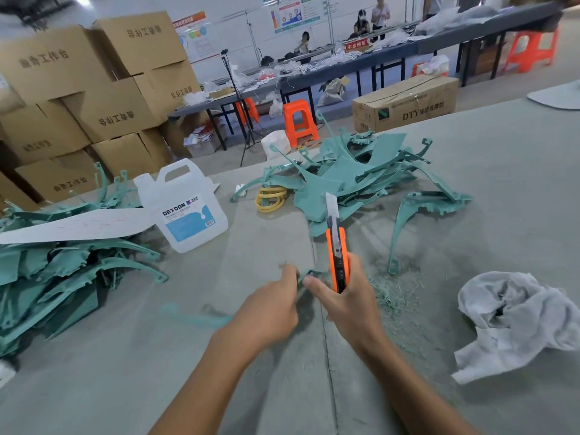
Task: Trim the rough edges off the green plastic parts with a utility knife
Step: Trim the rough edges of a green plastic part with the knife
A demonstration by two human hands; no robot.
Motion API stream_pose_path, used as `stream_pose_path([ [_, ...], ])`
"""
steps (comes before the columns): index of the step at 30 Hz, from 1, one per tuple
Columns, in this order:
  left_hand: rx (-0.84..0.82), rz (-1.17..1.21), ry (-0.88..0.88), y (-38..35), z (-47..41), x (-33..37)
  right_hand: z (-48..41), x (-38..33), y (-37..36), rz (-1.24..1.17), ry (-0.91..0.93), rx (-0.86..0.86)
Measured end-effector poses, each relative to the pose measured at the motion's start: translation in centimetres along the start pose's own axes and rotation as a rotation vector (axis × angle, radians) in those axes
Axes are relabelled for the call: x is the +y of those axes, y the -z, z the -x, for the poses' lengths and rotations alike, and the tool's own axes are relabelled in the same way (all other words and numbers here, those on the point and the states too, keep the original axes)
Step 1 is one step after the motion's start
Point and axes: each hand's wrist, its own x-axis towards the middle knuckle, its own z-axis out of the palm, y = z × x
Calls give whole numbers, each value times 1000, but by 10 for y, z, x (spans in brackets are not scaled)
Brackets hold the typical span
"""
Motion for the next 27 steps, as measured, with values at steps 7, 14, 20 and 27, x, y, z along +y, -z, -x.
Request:
stream_pose_path([
  [7,597,-176,-121,20,31,6,2,-6,-7,-317,-120,-127],
  [14,819,763,226,-40,50,-3,-3,-6,5,-713,-432,-140],
  [20,701,546,322,-41,28,-18,1,-5,0,-668,-459,-416],
  [27,178,349,68,-46,23,-31,7,-8,-1,-535,-408,-559],
])
